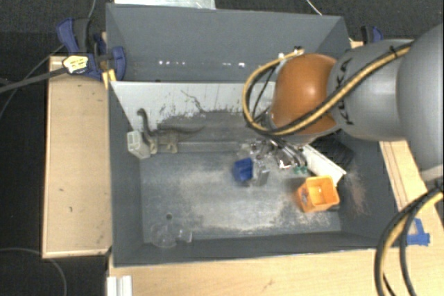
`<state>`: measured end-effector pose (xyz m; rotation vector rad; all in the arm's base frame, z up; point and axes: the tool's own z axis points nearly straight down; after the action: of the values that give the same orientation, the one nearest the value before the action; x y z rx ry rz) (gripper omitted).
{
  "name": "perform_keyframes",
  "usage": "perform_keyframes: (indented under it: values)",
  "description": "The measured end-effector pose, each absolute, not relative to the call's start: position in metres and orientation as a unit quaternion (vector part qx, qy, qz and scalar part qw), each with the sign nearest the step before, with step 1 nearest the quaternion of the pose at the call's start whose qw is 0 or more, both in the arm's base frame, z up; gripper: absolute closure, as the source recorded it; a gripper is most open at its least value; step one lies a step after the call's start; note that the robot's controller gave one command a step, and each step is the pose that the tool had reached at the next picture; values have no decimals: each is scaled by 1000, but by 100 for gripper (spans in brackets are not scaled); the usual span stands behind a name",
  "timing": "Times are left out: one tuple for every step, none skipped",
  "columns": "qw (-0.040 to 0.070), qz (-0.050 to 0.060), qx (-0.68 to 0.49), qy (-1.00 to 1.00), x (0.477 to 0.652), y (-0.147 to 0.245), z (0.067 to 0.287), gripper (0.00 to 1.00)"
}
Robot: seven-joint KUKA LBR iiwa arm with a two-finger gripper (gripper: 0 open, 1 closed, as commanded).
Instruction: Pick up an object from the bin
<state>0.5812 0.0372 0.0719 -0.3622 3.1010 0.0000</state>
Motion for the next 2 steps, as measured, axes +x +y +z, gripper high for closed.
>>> perform_keyframes:
  values:
    - [10, 0, -117, 993, 590, 41, 72, 100]
    - [12, 0, -108, 994, 591, 43, 72, 100]
